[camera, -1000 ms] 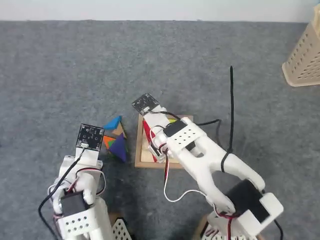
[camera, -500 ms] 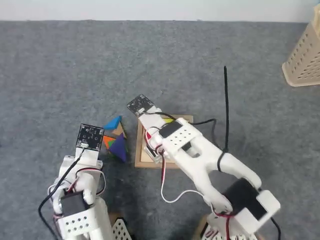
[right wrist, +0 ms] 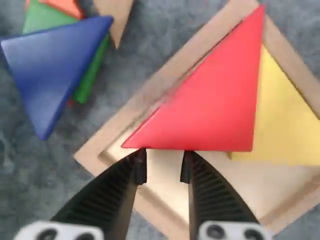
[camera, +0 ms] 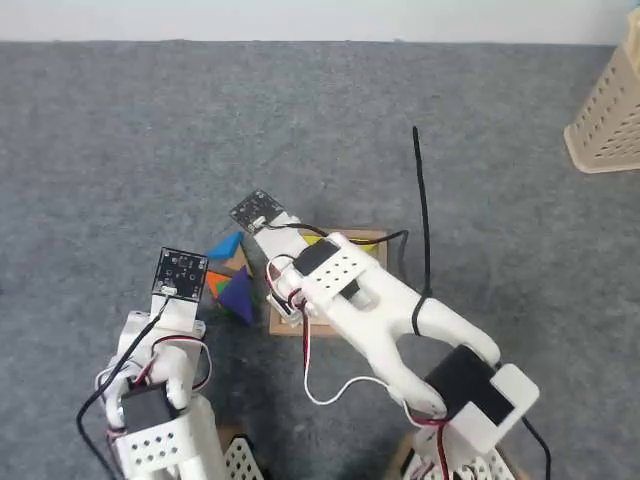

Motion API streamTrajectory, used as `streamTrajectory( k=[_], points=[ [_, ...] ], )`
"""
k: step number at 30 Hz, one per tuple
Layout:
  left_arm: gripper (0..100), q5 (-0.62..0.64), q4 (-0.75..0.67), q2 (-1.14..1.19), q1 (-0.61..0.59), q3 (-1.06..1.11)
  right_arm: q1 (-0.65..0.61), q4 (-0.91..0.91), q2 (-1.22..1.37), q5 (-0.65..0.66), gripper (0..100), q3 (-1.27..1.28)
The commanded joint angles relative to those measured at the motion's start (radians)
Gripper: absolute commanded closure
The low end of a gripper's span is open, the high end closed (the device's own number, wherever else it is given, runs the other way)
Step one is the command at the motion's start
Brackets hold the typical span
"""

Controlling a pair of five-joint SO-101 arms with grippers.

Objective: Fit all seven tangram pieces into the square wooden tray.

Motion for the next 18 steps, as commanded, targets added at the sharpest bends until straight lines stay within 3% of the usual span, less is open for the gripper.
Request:
streamTrajectory(
  k=[1, 8, 18],
  points=[
    [90, -0.014, 0.002, -0.014, -0.002, -0.004, 0.036, 0.053, -0.159, -0.023, 88.0, -0.048],
    [90, -0.014, 0.002, -0.014, -0.002, -0.004, 0.15, 0.061, -0.314, -0.017, 88.1, -0.078],
    [90, -0.014, 0.002, -0.014, -0.002, -0.004, 0.153, 0.024, 0.058, 0.018, 88.0, -0.328]
  ],
)
